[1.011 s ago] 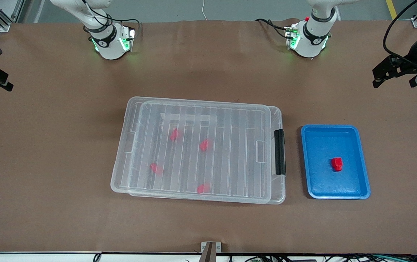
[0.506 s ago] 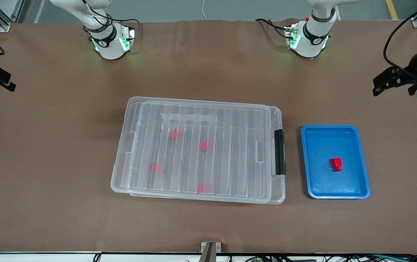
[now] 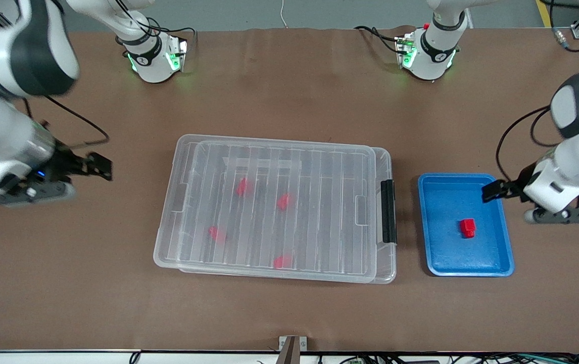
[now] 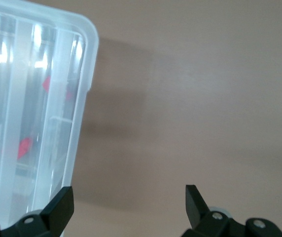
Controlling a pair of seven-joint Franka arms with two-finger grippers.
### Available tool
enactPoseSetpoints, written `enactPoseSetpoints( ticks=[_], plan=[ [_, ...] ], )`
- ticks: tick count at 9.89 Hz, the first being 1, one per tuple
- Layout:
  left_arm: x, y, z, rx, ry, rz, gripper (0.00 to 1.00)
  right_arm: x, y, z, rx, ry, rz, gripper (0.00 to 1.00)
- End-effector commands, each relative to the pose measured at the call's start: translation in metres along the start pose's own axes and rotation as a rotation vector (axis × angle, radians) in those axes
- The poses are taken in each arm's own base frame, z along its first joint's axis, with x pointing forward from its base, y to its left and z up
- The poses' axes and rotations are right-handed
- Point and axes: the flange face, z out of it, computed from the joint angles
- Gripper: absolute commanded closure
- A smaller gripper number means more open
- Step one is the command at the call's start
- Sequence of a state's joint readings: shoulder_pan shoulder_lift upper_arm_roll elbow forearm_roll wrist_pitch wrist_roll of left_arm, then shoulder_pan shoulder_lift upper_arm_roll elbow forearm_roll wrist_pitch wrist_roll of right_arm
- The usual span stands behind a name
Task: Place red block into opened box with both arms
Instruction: 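Reach the right gripper to the lid while the left gripper reaches the block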
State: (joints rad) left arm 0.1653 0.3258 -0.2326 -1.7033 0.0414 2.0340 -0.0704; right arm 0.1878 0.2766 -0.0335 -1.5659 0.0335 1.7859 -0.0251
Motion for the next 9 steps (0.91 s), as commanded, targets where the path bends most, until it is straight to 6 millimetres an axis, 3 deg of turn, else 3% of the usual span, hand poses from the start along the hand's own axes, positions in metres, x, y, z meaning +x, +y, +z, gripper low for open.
enactPoseSetpoints(
  ticks=[1, 2, 4, 7, 9],
  plan=[
    [0.014, -0.01, 0.093, -0.028, -0.022, -0.021, 0.0, 0.023, -0.021, 0.049, 0.069, -0.032, 0.02, 0.0],
    [0.017, -0.032, 0.128, -0.039, -0.028, -0.039, 0.0, 0.027, -0.037, 0.064, 0.067, -0.043, -0.002, 0.0],
    [0.019, -0.053, 0.162, 0.045, -0.036, 0.003, 0.0, 0.033, -0.056, 0.098, 0.06, -0.067, -0.028, 0.0],
    [0.014, -0.065, 0.208, 0.033, -0.073, -0.017, 0.12, 0.033, -0.054, 0.131, 0.05, -0.079, -0.029, 0.0],
    [0.009, -0.069, 0.23, 0.022, -0.105, -0.024, 0.21, 0.032, -0.042, 0.134, 0.043, -0.092, -0.023, 0.0]
  ],
)
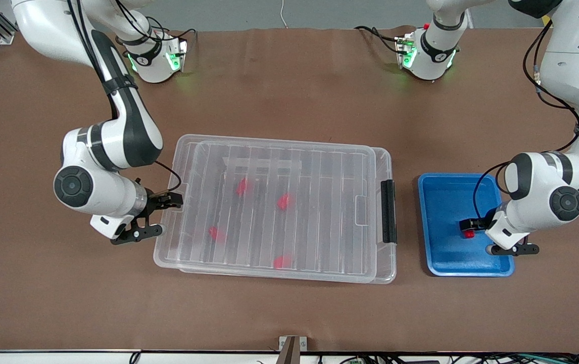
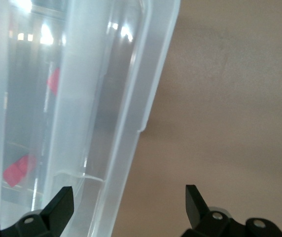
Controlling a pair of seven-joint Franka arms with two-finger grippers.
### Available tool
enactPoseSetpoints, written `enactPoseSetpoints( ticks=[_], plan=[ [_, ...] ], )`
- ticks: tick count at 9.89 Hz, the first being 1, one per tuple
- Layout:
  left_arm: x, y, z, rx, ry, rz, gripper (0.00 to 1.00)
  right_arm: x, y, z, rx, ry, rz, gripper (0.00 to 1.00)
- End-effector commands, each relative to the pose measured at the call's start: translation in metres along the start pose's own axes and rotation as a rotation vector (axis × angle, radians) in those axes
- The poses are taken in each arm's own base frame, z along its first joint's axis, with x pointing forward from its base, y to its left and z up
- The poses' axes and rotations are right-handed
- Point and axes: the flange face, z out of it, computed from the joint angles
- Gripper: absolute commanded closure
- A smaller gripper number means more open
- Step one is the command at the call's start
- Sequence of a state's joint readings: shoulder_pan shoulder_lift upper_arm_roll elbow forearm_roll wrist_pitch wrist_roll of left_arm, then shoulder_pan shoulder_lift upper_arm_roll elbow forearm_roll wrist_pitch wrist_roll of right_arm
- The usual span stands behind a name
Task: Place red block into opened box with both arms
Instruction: 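Slide the clear box lid open with the right gripper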
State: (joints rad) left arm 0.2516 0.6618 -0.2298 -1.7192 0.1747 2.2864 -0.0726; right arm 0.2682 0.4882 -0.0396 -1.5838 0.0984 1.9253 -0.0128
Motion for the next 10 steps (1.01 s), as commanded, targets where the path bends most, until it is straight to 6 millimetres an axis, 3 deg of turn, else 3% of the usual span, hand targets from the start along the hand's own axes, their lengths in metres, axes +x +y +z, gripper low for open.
enactPoseSetpoints(
  ticks=[1, 3, 4, 5, 6, 8, 10],
  plan=[
    [-0.002, -0.001, 0.036, -0.006, -0.031, -0.003, 0.37, -0.007, 0.022, 0.002, -0.014, -0.011, 0.019, 0.0],
    [-0.003, -0.002, 0.038, -0.007, -0.036, -0.006, 0.89, -0.013, 0.067, 0.0, -0.07, -0.046, 0.056, 0.0],
    [-0.003, -0.001, 0.032, -0.01, -0.029, -0.005, 0.96, -0.018, 0.087, -0.004, -0.094, -0.067, 0.075, 0.0],
    [-0.001, 0.007, 0.011, -0.011, -0.009, 0.005, 1.0, -0.023, 0.111, -0.008, -0.128, -0.079, 0.097, 0.0],
    [0.001, 0.024, -0.022, -0.014, 0.018, 0.012, 1.0, -0.028, 0.136, -0.015, -0.145, -0.086, 0.128, 0.0],
    [-0.009, 0.087, -0.11, -0.011, 0.035, 0.004, 1.0, -0.036, 0.168, -0.019, -0.142, -0.088, 0.168, 0.0],
    [-0.025, 0.173, -0.167, -0.047, 0.022, -0.032, 1.0, -0.04, 0.188, -0.026, -0.16, -0.086, 0.14, 0.0]
  ],
)
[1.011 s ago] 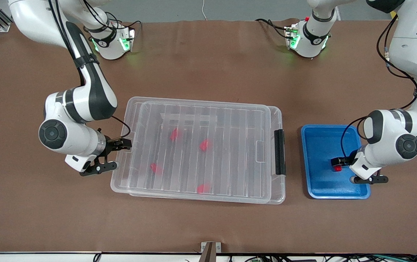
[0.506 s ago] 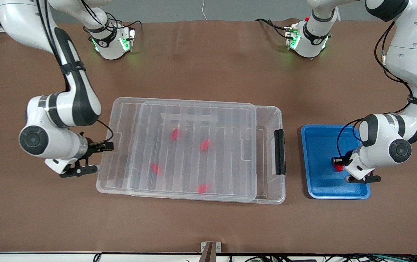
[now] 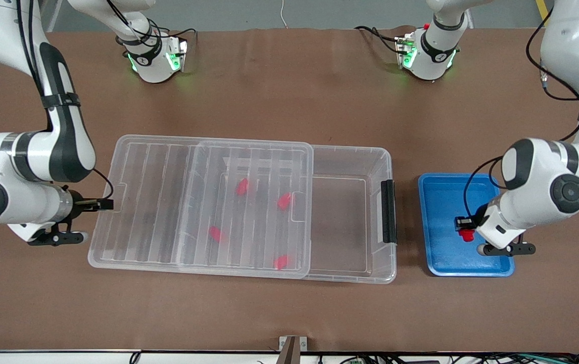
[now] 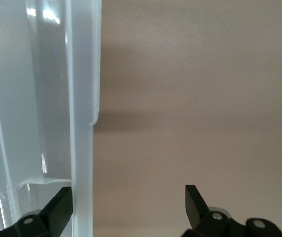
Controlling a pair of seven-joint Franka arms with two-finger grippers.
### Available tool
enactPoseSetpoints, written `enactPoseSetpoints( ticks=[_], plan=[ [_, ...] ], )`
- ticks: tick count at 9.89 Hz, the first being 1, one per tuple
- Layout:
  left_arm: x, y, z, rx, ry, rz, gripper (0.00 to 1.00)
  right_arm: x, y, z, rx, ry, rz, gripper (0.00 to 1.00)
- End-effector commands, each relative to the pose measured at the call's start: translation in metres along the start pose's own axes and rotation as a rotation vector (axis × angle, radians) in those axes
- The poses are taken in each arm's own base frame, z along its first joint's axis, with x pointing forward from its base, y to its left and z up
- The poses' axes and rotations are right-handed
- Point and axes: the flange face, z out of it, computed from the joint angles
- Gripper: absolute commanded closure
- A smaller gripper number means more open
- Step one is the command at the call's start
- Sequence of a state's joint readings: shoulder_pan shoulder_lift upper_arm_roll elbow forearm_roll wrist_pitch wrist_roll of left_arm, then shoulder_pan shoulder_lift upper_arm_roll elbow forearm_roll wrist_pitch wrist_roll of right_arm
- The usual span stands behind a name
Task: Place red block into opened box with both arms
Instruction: 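Grasp and lift the red block from the blue tray with the left gripper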
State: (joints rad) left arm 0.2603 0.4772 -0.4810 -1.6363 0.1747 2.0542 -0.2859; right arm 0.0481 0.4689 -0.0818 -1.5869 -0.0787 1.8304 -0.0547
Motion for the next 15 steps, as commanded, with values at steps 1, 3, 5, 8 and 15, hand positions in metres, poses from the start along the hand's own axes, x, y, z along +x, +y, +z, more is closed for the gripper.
enactPoseSetpoints(
  ticks=[1, 3, 5, 8, 15],
  plan=[
    [-0.023, 0.083, -0.017, -0.015, -0.037, -0.045, 1.0, -0.008, 0.013, -0.013, -0.026, 0.01, -0.02, 0.0],
    [-0.046, 0.164, -0.008, -0.026, -0.043, -0.004, 1.0, -0.011, 0.01, -0.054, -0.019, 0.076, 0.0, 0.0],
    [-0.056, 0.219, 0.03, 0.018, -0.041, 0.12, 1.0, -0.039, 0.015, -0.13, -0.008, 0.131, 0.06, 0.0],
    [-0.068, 0.278, 0.11, -0.014, -0.018, 0.182, 1.0, -0.125, 0.039, -0.225, 0.107, 0.183, 0.119, 0.0],
    [-0.073, 0.277, 0.231, 0.022, 0.015, 0.12, 0.99, -0.214, 0.057, -0.246, 0.137, 0.229, 0.148, 0.0]
  ],
)
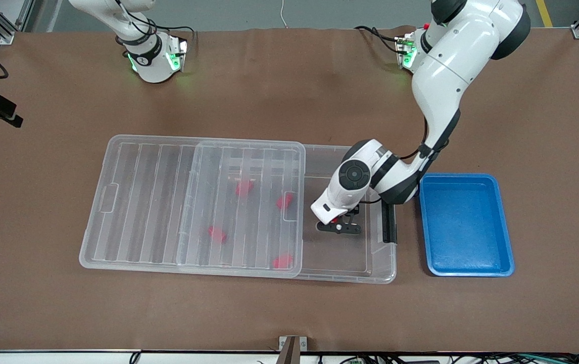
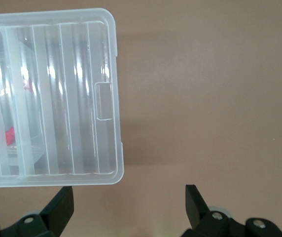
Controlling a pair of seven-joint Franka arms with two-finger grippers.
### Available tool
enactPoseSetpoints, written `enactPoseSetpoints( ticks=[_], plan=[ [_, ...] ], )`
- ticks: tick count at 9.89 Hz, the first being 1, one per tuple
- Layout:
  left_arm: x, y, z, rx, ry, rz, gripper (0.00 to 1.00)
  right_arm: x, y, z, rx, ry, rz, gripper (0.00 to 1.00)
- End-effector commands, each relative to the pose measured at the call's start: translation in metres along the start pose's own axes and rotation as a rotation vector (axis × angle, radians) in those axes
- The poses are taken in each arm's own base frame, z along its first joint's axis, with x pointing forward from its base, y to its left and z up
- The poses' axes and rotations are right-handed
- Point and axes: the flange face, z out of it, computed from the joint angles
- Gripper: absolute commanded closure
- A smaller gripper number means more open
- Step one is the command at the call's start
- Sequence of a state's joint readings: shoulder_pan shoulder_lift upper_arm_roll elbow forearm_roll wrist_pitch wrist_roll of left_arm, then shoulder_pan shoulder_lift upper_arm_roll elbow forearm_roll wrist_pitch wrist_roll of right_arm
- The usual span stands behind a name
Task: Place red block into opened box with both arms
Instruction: 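Grasp and lift the red block from the blue tray with the left gripper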
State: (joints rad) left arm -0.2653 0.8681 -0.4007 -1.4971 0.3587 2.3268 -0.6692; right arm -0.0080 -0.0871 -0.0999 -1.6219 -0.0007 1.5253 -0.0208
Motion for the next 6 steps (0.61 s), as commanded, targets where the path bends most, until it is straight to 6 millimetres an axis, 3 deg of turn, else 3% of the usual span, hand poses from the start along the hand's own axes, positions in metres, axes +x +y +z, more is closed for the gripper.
enactPoseSetpoints(
  ticks=[1, 2, 3, 4, 6],
  plan=[
    [0.001, -0.013, 0.034, 0.027, -0.012, -0.023, 0.89, -0.012, 0.007, 0.001, 0.016, 0.016, 0.016, 0.0],
    [0.001, -0.014, 0.036, 0.027, -0.015, -0.03, 0.64, -0.012, 0.008, 0.001, 0.016, 0.015, 0.018, 0.0],
    [0.004, -0.015, 0.029, 0.026, -0.003, -0.037, 0.21, -0.012, 0.008, 0.002, 0.016, 0.015, 0.018, 0.0],
    [0.012, -0.017, 0.007, 0.021, 0.027, -0.049, 0.0, -0.012, 0.008, 0.001, 0.016, 0.016, 0.018, 0.0],
    [0.02, -0.02, -0.06, 0.047, 0.052, -0.064, 0.0, -0.011, 0.005, 0.001, 0.016, 0.016, 0.012, 0.0]
  ],
)
